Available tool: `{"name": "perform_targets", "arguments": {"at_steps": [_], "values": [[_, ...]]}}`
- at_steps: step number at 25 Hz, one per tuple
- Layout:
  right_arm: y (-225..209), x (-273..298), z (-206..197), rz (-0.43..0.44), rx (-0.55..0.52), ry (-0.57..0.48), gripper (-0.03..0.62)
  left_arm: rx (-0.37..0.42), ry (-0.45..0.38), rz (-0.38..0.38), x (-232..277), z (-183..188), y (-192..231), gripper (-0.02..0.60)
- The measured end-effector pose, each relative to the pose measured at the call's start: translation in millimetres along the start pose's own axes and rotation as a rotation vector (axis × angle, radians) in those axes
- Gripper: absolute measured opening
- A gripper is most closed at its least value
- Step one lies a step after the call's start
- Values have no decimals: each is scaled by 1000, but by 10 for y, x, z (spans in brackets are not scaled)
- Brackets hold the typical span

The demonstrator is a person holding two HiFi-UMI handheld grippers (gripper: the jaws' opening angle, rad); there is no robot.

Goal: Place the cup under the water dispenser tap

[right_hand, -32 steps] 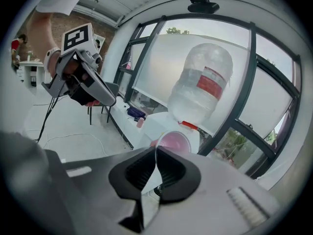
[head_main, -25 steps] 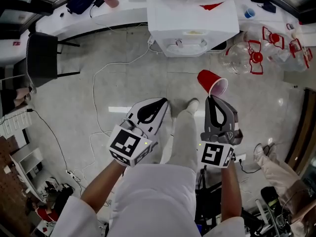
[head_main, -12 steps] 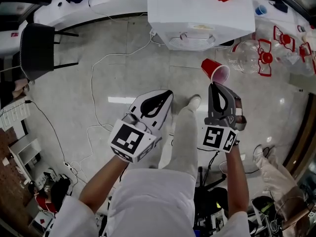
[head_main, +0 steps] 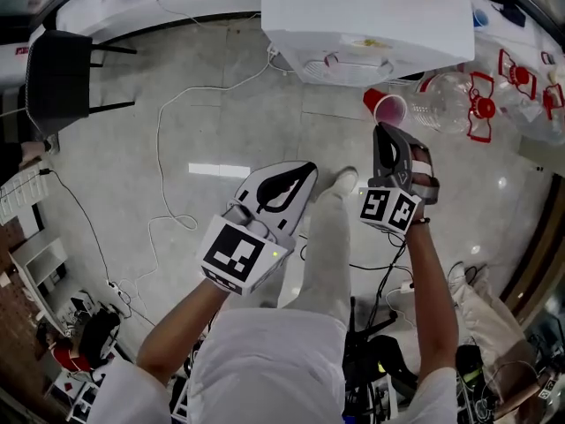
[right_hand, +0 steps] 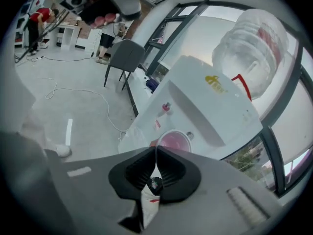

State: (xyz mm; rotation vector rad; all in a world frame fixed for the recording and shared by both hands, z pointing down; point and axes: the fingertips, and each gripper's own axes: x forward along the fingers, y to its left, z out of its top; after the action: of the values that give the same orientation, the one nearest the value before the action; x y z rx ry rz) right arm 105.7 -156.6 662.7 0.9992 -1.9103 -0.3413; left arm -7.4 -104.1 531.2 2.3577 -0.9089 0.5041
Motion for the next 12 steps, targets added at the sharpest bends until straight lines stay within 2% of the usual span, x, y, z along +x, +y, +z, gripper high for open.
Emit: {"name": "perform_targets", "arguments": {"at_steps": [12], "values": [[122,740,-451,49,-93,86,21,-10,6,6,157,-85,86,0]]}}
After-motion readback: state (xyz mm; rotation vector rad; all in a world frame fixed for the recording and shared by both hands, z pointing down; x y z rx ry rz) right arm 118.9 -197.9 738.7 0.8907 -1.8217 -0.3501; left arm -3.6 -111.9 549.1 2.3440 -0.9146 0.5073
